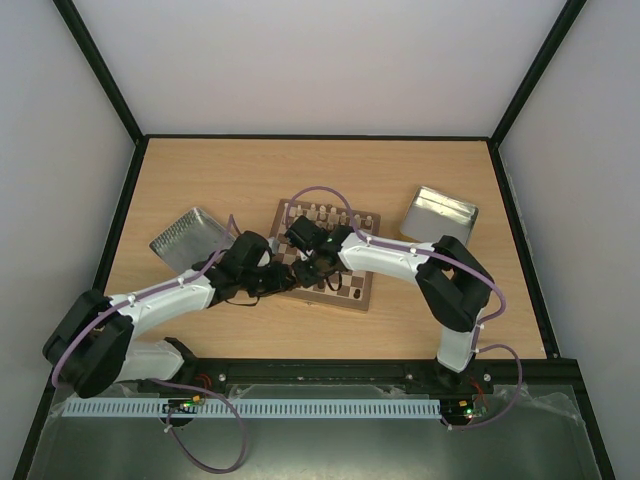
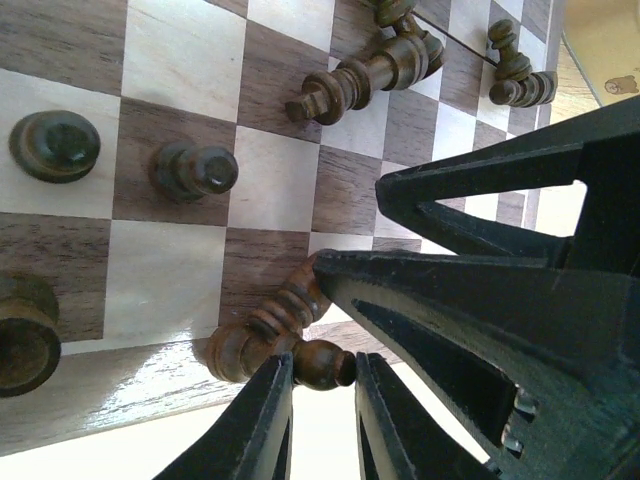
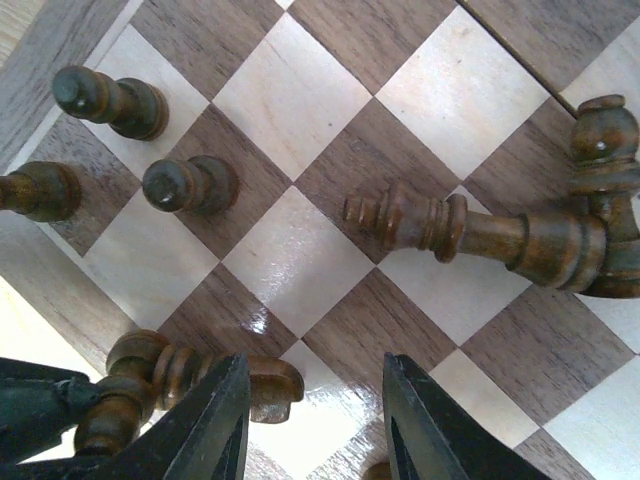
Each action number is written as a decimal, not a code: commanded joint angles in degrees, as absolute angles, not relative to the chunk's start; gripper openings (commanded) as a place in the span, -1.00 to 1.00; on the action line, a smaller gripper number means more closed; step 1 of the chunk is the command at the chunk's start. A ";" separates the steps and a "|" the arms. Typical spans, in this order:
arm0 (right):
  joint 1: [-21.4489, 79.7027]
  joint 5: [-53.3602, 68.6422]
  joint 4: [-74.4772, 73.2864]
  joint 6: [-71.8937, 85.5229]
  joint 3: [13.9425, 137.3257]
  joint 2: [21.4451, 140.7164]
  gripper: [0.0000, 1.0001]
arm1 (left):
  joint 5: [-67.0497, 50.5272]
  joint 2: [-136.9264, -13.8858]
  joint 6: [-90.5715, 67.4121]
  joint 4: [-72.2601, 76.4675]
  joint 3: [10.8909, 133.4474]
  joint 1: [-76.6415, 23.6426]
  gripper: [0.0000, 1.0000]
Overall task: Set up the chess pieces on the board
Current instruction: Move the chess piece to the chessboard, then pick up the chess piece from the chessboard.
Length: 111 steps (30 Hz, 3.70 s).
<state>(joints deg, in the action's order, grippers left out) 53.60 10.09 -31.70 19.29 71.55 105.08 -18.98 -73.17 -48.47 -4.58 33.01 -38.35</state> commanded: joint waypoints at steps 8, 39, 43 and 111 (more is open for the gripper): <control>53.65 12.25 -31.20 17.89 70.76 102.79 -0.24 | -16.94 -73.68 -48.08 -5.92 32.85 -38.68 -0.60; 53.96 14.72 -32.12 15.23 71.88 102.28 -0.17 | -14.50 -69.40 -48.08 -9.12 30.64 -39.20 -0.68; 54.31 14.81 -32.47 14.88 72.27 103.43 -0.09 | -14.39 -69.10 -48.08 -9.21 30.08 -39.20 -0.69; 49.05 -15.43 -26.24 42.70 62.91 88.93 -0.23 | -11.86 -72.42 -41.21 -9.75 41.78 -40.43 -0.15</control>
<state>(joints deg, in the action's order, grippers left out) 51.13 -10.98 -30.26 34.30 66.87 95.18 -12.58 -72.36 -44.95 -6.04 38.61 -40.23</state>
